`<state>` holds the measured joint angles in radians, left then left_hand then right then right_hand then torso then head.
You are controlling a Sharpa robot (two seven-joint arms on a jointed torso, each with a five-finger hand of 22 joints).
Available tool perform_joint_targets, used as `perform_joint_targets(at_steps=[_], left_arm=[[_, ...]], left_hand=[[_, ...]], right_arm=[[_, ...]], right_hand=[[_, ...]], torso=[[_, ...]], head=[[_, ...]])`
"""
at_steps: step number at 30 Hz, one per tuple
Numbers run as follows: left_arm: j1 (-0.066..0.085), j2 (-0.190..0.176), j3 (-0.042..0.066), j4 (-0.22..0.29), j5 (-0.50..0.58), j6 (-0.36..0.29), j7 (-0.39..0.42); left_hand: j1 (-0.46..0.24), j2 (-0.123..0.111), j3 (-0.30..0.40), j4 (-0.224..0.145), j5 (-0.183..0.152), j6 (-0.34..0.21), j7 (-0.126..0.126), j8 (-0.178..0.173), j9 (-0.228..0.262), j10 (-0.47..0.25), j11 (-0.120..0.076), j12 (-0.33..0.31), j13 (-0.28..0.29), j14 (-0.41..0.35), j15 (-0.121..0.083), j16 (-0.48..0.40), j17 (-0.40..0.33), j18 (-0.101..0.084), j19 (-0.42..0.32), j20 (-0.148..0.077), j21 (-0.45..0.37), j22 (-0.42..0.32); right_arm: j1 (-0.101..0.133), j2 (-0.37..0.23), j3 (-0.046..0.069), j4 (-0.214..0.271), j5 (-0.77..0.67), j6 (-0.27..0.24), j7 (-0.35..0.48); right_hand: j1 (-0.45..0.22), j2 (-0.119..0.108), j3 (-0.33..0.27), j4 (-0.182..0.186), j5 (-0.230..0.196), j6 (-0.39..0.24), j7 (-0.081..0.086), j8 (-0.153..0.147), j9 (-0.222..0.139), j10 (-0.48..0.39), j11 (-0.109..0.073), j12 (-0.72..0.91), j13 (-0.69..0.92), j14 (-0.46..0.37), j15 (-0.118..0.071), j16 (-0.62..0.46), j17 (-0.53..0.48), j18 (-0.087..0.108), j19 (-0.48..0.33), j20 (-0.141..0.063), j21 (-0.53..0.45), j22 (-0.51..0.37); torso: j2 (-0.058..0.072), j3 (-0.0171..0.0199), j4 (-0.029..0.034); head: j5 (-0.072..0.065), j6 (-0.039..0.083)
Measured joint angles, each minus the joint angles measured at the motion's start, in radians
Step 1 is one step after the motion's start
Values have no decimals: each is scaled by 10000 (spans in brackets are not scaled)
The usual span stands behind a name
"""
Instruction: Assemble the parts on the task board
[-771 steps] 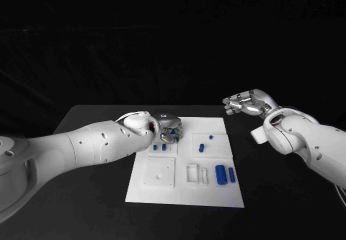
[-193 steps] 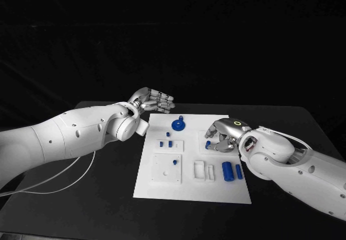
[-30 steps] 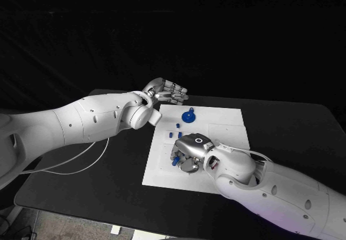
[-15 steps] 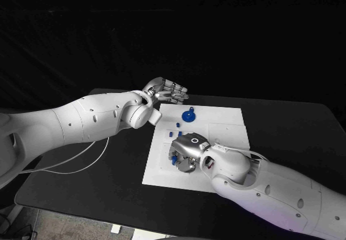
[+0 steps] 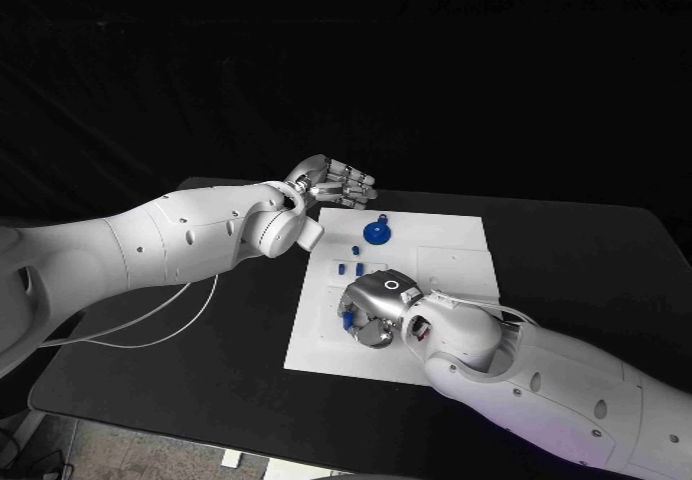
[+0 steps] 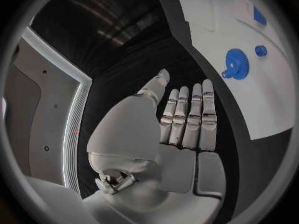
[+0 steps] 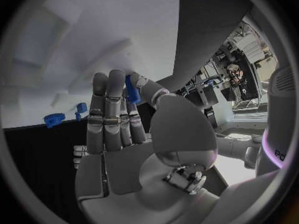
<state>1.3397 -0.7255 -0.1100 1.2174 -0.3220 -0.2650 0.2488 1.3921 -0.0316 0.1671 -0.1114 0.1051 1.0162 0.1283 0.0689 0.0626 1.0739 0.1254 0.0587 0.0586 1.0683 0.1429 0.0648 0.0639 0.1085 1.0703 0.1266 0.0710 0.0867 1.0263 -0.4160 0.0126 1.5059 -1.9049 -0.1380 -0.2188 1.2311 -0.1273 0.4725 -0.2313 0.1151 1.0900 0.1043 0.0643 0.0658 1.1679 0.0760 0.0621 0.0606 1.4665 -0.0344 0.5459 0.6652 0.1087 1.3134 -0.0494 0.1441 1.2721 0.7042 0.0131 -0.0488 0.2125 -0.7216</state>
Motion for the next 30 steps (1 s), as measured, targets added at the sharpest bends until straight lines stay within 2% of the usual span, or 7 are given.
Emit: perform_joint_targets(at_steps=[6,15,20,24,27,28,30], left_arm=[[0,2,0,0,1,9,-8],[0,-7,0,-3,1,20,-17],[0,-18,0,-5,1,24,-21],[0,-30,0,-9,2,26,-23],[0,-49,0,-15,2,27,-25],[-1,-55,-1,-21,2,27,-25],[-1,-64,-1,-27,2,27,-25]], left_hand=[[0,0,0,0,0,0,0,0,0,0,0,0,0,0,0,0,0,0,0,0,0,-6],[0,0,0,0,0,0,0,0,0,0,0,0,0,0,0,0,0,0,0,0,0,-7],[0,0,0,0,0,0,0,0,0,0,0,0,0,0,0,0,0,1,0,0,0,-7],[0,0,0,0,0,0,0,0,0,0,0,0,0,0,0,0,0,0,0,0,0,-7],[0,0,0,0,0,0,0,0,0,0,0,0,0,0,0,0,0,0,0,0,0,-7],[0,0,0,0,0,0,0,0,0,0,0,0,0,0,0,0,0,1,0,0,0,-7],[0,0,0,0,0,0,0,0,0,0,0,0,0,0,0,0,0,0,0,0,0,-6]], right_arm=[[-25,-41,-24,25,153,-201,-12],[-34,-295,-27,290,330,-670,-30],[-44,-528,124,622,471,-882,-31],[-46,-817,474,965,692,-1038,-19],[-40,-1190,891,1279,1049,-1143,6],[-39,-1371,1066,1393,1248,-1178,17],[-29,-1671,1323,1521,1608,-1232,37]], right_hand=[[466,-148,-1404,354,-27,-442,10,-1,-8,-872,192,62,-6,-111,131,0,-193,75,214,139,-553,-831],[737,-320,-1768,729,-28,-528,26,-1,-7,-978,222,101,-6,-129,148,50,-330,73,287,142,-645,-1221],[776,-360,-2075,1036,24,-614,4,-1,-7,-978,221,101,-5,-129,148,96,-380,72,320,174,-645,-1434],[763,-401,-2971,1737,467,-695,13,-1,-6,-978,222,149,-6,-129,148,133,-410,73,371,198,-645,-1815],[840,-479,-3427,2343,632,-694,13,-1,-6,-947,191,179,-5,-129,148,157,-429,44,410,191,-645,-2140],[810,-441,-3482,2451,632,-665,42,-1,-6,-803,126,259,-5,-129,148,157,-429,-88,414,187,-645,-2188],[735,-207,-3506,2555,632,-436,153,-1,-6,-398,59,393,-5,-129,148,182,-429,-87,465,138,-645,-2220]], torso=[[4,8,5],[4,8,7],[-4,8,-1],[-11,9,-12],[-17,8,-23],[-21,10,-29],[-32,12,-40]], head=[[-24,14],[-35,32],[-64,51],[-139,103],[-210,146],[-239,161],[-298,194]])
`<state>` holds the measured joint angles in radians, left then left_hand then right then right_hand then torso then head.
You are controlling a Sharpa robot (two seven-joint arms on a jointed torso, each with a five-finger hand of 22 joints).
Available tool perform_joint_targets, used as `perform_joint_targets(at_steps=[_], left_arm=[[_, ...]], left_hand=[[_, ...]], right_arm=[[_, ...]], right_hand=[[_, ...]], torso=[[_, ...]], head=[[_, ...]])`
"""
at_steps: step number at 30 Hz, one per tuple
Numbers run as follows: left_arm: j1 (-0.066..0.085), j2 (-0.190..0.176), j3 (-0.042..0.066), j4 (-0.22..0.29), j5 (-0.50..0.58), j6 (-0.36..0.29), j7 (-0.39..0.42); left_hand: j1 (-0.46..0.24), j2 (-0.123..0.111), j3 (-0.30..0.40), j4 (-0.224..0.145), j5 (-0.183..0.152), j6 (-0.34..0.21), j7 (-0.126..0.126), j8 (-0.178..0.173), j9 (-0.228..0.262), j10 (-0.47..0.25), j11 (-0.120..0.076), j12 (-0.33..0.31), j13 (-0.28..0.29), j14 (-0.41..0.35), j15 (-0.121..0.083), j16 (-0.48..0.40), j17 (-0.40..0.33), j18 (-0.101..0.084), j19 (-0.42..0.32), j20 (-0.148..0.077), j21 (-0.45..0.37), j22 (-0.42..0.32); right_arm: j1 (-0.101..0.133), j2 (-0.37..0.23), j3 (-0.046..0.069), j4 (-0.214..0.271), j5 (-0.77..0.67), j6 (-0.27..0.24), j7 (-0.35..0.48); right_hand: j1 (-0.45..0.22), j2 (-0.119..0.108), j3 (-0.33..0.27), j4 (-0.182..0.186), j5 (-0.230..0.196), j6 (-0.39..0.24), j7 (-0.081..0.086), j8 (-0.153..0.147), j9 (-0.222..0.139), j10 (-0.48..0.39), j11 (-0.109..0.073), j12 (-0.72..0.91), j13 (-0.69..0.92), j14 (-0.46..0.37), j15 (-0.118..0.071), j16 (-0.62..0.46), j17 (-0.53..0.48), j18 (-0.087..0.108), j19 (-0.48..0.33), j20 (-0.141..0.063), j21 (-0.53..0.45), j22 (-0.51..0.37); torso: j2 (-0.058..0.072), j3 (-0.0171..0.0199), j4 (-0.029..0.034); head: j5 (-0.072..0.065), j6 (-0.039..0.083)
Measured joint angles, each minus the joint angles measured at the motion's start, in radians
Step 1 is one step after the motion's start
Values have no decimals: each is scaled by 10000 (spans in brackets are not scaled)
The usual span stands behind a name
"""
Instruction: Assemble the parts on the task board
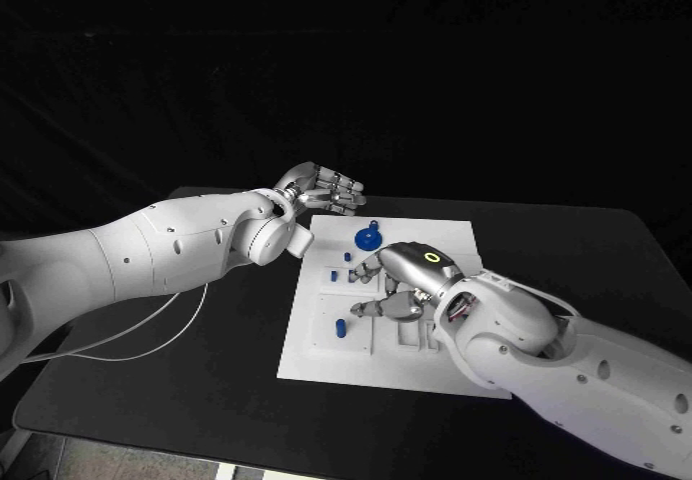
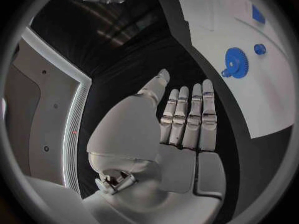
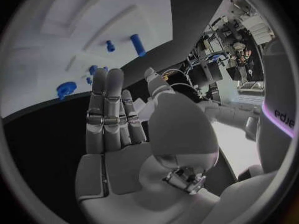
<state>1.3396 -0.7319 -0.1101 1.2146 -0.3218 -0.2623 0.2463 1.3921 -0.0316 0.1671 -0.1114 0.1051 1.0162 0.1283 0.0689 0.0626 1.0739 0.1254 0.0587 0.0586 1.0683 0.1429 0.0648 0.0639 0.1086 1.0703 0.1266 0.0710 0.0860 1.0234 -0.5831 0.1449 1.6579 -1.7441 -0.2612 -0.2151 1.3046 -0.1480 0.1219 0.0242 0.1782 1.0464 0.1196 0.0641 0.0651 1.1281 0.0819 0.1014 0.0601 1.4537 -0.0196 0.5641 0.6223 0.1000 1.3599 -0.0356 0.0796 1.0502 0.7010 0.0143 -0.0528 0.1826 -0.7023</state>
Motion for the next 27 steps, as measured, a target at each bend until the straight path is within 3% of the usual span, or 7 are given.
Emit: perform_joint_targets(at_steps=[3,8,13,17,21,24,27], left_arm=[[-3,-28,0,-9,0,-1,1],[-30,-91,-2,-19,7,-4,26],[-104,-171,-2,-20,22,-4,56],[-164,-207,-2,-23,39,-3,85],[-243,-243,-2,-23,68,4,122],[-275,-258,-6,-23,88,24,150],[-291,-274,-5,-23,109,46,194]], left_hand=[[0,0,-15,15,0,0,0,0,0,0,0,0,0,0,0,0,0,0,0,0,0,0],[0,0,-27,27,0,0,0,0,0,0,0,0,0,5,-6,0,0,0,0,0,0,0],[0,0,-27,27,0,0,0,0,0,0,0,0,0,56,-56,0,0,-1,0,0,0,1],[0,0,-27,27,0,0,0,0,0,0,0,0,0,56,-56,0,0,0,0,0,0,1],[0,0,-27,27,0,0,0,0,0,0,0,0,0,56,-56,0,0,0,0,0,0,1],[0,0,-62,62,0,0,0,0,0,0,0,0,0,56,-56,0,0,-1,-34,27,0,-29],[-32,-32,-140,140,0,0,0,0,0,0,0,0,0,56,-56,0,0,-239,-479,68,0,-91]], right_arm=[[8,-554,356,135,733,-32,45],[33,-1612,829,154,2112,144,33],[67,-2330,956,-3,3349,704,-169],[89,-2767,992,-37,4199,1394,-521],[107,-3128,1006,-4,4959,2260,-1141],[118,-3261,1011,19,5355,2747,-1640],[127,-3316,1013,50,5760,3238,-2259]], right_hand=[[-129,392,87,51,-42,635,-125,49,75,1052,-292,301,35,76,-113,12,0,0,22,-23,0,-26],[-297,658,103,-265,93,1677,-584,88,635,2390,-793,884,616,128,-451,12,4,-472,108,-440,41,-81],[-423,784,-54,-545,355,1908,-803,48,1373,2227,-1085,2641,2795,123,-590,546,748,-628,351,-685,279,45],[-713,1031,148,-387,442,1496,-716,31,1821,1538,-1169,4817,5587,37,-760,1820,2332,-628,441,-774,783,647],[-1275,838,611,-86,857,934,-618,31,2122,1333,-1145,5694,7566,-37,-753,2701,3541,-630,363,-800,1373,1459],[-1646,948,575,50,926,782,-573,31,2230,1556,-1171,6061,8509,5,-738,3376,4174,-630,372,-792,2276,2011],[-1894,1016,481,145,812,634,-542,31,2241,1751,-1123,6306,9209,17,-728,3753,4493,-628,438,-762,2797,2379]], torso=[[-25,2,-29],[-96,21,-102],[-187,46,-176],[-254,82,-219],[-314,113,-244],[-355,135,-256],[-385,143,-271]], head=[[-87,44],[-269,128],[-487,188],[-636,195],[-745,182],[-793,170],[-826,148]])
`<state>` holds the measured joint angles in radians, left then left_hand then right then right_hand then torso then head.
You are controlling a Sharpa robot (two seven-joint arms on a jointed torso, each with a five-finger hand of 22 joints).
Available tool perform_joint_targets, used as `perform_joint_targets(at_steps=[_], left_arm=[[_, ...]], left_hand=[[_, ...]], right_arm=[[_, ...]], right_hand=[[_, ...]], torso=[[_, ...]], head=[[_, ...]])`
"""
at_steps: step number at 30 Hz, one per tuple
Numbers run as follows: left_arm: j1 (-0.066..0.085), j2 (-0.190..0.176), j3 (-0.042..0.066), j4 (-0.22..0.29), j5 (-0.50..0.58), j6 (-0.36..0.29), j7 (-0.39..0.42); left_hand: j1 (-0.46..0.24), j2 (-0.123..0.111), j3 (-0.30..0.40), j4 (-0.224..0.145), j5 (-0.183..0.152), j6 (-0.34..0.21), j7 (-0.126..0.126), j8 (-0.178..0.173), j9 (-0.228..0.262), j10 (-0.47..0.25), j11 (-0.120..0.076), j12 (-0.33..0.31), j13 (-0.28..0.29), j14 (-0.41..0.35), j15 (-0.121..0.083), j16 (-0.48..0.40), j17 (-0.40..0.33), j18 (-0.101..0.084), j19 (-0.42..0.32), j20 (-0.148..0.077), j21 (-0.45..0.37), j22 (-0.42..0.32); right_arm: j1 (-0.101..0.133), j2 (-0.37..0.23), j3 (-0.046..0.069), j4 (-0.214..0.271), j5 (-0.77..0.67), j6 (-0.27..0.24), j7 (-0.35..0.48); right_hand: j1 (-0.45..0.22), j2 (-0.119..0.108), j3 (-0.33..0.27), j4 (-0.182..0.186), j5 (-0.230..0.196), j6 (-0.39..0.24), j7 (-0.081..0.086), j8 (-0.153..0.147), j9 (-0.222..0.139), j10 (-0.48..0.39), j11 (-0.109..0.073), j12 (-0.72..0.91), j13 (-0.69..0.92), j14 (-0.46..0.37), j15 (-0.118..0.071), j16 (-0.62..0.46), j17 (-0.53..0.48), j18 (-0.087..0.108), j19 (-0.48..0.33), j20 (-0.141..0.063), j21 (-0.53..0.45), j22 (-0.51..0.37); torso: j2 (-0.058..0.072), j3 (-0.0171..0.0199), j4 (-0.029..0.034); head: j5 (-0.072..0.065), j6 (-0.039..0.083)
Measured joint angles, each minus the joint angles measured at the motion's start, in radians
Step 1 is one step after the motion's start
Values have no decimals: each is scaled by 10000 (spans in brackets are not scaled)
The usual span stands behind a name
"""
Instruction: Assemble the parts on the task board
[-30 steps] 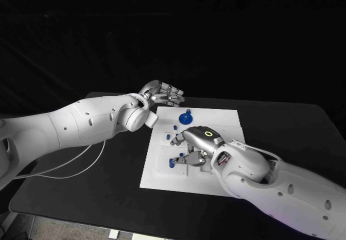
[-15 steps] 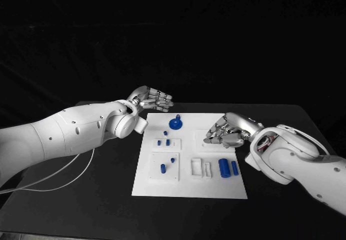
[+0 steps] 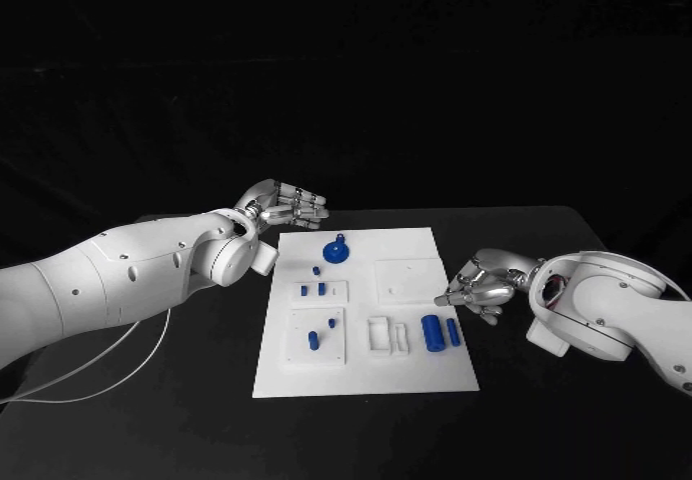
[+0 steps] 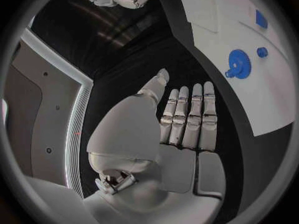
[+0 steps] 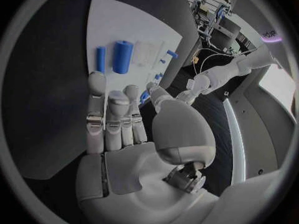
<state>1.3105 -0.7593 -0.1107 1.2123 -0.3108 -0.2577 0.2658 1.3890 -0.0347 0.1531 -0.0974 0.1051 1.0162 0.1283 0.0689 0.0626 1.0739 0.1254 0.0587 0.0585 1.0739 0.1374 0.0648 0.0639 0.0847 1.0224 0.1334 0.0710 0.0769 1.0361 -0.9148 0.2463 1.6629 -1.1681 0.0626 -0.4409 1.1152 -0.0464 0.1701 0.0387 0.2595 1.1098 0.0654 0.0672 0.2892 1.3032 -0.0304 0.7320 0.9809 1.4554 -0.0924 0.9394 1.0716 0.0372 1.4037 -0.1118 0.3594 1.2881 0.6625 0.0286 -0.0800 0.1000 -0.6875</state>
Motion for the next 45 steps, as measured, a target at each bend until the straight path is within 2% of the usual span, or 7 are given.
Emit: perform_joint_targets(at_steps=[6,7,10,14,17,32,45], left_arm=[[-17,-8,1,4,54,51,102],[-19,-9,1,4,62,58,116],[-25,-9,1,4,83,78,157],[-25,-9,1,3,103,100,205],[-26,-4,1,6,114,116,235],[-26,-5,0,56,134,174,300],[-26,-12,0,72,140,245,313]], left_hand=[[-93,-9,-199,149,-143,0,0,0,0,0,0,0,0,0,0,0,0,0,-60,3,61,2],[-172,-88,-276,220,-308,0,0,0,0,0,0,0,0,0,0,0,0,0,-60,3,78,7],[-719,-505,-1000,532,-515,-11,-11,0,0,0,0,0,1,0,0,0,0,0,-60,3,78,26],[-554,-591,-2045,1269,-520,-41,-41,0,0,0,0,0,0,0,0,0,0,0,-60,4,140,26],[-480,-665,-2003,1529,-520,-41,-41,0,0,0,0,0,0,0,0,0,0,0,-60,4,140,26],[-480,-665,-1980,1552,-520,-38,-38,0,0,108,-3,0,0,37,38,0,0,1,-59,4,140,25],[-518,-627,-1981,1551,-520,-65,-10,0,0,108,-3,0,0,37,38,0,0,2,-59,4,139,24]], right_arm=[[5,-20,-1,-16,525,689,-1096],[6,-14,-3,-26,569,757,-1226],[10,31,-33,-66,673,924,-1584],[12,144,-105,-113,777,987,-1900],[14,260,-169,-160,836,979,-2061],[17,775,-514,-522,765,869,-2439],[96,1423,-848,-807,148,532,-2431]], right_hand=[[-372,104,-176,52,-47,-35,8,0,-277,250,-4,193,970,0,0,265,195,-1,94,43,457,200],[-487,118,-296,30,-36,-35,8,0,-286,315,-7,228,1124,0,0,322,205,-1,127,16,493,200],[-596,227,-680,-33,96,-35,8,0,-305,337,15,228,1381,0,0,365,213,-1,132,11,493,200],[-596,227,-1019,-79,138,-34,8,0,-318,390,0,68,1551,0,0,365,213,0,175,36,493,199],[-635,266,-1196,-29,155,-102,74,0,-399,426,35,63,1630,-1,1,409,213,0,202,12,493,199],[-593,307,-1454,-45,-40,-285,117,0,-556,460,71,24,1770,-1,1,459,232,2,237,48,456,197],[-486,278,-1477,-69,-322,-270,115,27,-542,460,72,-16,1839,2,3,532,255,4,237,48,456,196]], torso=[[-20,1,-12],[-20,0,-11],[-21,-12,-8],[-23,-24,-12],[-26,-29,-17],[-6,-30,5],[1,-36,8]], head=[[-76,-22],[-88,-24],[-121,-25],[-152,-27],[-167,-18],[-174,-70],[-82,-235]])
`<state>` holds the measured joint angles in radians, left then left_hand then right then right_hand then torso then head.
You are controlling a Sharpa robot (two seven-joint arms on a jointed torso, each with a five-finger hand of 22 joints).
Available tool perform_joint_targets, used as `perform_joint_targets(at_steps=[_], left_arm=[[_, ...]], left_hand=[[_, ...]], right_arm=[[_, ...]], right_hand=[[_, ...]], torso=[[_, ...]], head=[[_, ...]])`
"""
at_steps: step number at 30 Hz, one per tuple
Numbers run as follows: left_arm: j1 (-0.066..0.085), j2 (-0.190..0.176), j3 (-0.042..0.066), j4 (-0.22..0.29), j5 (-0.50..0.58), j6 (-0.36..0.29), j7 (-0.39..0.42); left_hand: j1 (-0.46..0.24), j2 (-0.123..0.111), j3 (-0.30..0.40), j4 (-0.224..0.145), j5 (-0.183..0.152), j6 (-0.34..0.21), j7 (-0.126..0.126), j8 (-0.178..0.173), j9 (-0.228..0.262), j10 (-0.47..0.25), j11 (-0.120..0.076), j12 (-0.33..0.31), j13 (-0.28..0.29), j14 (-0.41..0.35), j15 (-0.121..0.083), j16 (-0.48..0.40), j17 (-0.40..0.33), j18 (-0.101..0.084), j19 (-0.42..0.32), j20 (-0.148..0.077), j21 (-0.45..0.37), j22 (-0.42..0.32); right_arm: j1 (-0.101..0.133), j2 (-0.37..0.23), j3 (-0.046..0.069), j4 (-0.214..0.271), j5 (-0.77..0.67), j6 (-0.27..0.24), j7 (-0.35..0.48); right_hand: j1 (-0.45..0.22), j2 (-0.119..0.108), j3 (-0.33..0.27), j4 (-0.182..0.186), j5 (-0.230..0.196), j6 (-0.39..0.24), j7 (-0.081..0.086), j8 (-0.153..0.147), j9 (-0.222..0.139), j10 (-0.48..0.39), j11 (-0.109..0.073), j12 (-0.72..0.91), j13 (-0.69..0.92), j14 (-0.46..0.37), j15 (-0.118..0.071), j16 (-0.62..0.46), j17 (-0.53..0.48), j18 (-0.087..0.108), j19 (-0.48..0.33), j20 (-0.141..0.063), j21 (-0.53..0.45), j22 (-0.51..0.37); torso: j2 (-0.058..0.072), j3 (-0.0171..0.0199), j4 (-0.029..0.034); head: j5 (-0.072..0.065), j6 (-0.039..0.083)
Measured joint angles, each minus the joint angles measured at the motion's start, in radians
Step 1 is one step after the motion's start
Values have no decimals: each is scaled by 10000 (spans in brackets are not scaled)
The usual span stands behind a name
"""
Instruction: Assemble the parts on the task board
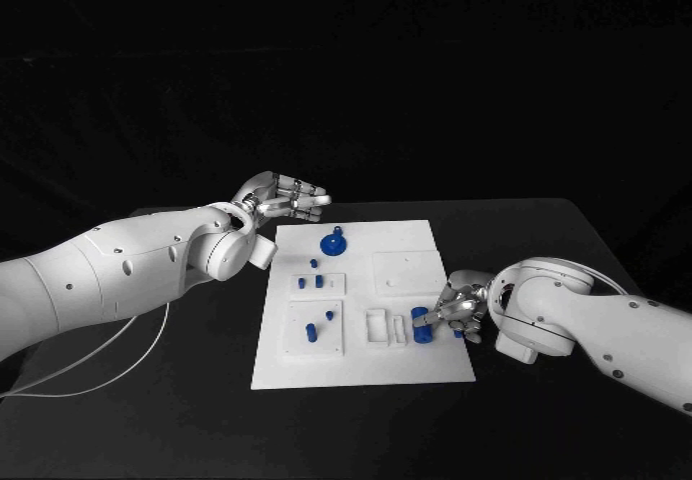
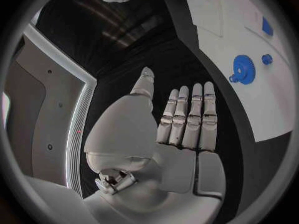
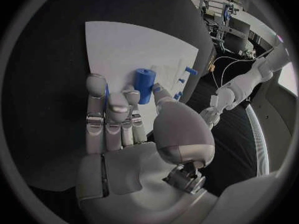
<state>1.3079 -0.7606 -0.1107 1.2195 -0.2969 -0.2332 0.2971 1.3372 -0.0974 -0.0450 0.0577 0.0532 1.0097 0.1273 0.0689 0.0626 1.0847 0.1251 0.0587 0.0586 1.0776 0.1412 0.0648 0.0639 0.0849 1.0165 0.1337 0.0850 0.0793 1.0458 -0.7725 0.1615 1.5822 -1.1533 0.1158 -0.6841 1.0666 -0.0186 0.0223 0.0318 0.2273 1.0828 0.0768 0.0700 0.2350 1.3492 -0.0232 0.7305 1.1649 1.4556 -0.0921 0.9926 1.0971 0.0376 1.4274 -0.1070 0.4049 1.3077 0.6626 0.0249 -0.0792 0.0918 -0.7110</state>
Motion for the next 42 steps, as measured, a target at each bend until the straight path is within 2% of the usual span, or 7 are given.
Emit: perform_joint_targets(at_steps=[7,8,14,18,32,39,42], left_arm=[[0,-9,0,7,2,48,1],[0,-9,0,9,2,54,1],[0,-10,0,12,4,89,0],[0,-6,0,13,4,108,-6],[1,5,0,14,6,163,-30],[1,4,0,16,6,190,-41],[1,3,1,16,7,201,-45]], left_hand=[[-8,8,0,0,0,-8,8,0,0,0,0,0,0,0,0,0,0,1,0,0,0,-1],[-8,8,0,0,0,-8,8,0,0,0,0,0,0,0,0,0,0,1,0,0,0,-1],[-8,8,0,0,0,-7,8,0,0,0,0,0,0,0,0,0,0,1,0,0,0,-1],[-8,8,-34,-35,0,-7,8,0,0,0,0,0,0,0,0,0,0,2,1,0,0,-1],[31,47,4,-72,0,-7,9,0,0,0,0,0,0,0,0,0,0,1,1,0,0,-2],[36,146,8,-186,0,-7,9,0,0,-1,0,0,0,0,0,0,0,1,1,0,0,-2],[36,146,2,-192,0,-7,9,0,0,-1,0,0,0,-1,0,0,0,2,1,0,-1,-2]], right_arm=[[53,275,-147,-96,-377,-195,39],[59,309,-174,-132,-420,-223,41],[68,582,-353,-307,-628,-372,83],[66,681,-400,-349,-689,-406,114],[100,760,-470,-390,-665,-484,110],[94,699,-494,-367,-491,-672,157],[85,621,-514,-330,-193,-861,185]], right_hand=[[0,0,45,45,-144,5,8,1,373,1,2,0,15,18,18,43,12,0,0,0,0,0],[0,0,62,49,-145,-30,-18,-53,1578,-3,2,0,15,15,19,43,12,-1,0,0,0,-1],[-1,0,116,52,-145,-31,-19,-56,5205,-3,2,0,17,15,19,43,11,0,0,0,0,-2],[65,-67,183,-15,-145,-34,-16,-56,6051,-3,2,0,26,15,19,43,10,0,0,0,0,-2],[106,-127,803,-698,597,-48,3,-21,6255,-20,25,0,57,31,43,43,9,0,-1,0,5,-3],[53,-76,1216,-286,78,133,-34,-21,6257,53,17,27,96,38,74,122,46,1,-1,0,294,-3],[53,-76,1250,-252,460,142,-43,-28,6255,53,17,60,130,37,76,181,83,0,-1,0,421,-3]], torso=[[2,-8,0],[2,-9,0],[0,-12,-6],[-4,-11,-6],[-5,-6,-18],[2,-1,-13],[2,-1,-12]], head=[[39,-42],[42,-45],[56,-68],[63,-72],[45,-86],[61,-78],[63,-78]])
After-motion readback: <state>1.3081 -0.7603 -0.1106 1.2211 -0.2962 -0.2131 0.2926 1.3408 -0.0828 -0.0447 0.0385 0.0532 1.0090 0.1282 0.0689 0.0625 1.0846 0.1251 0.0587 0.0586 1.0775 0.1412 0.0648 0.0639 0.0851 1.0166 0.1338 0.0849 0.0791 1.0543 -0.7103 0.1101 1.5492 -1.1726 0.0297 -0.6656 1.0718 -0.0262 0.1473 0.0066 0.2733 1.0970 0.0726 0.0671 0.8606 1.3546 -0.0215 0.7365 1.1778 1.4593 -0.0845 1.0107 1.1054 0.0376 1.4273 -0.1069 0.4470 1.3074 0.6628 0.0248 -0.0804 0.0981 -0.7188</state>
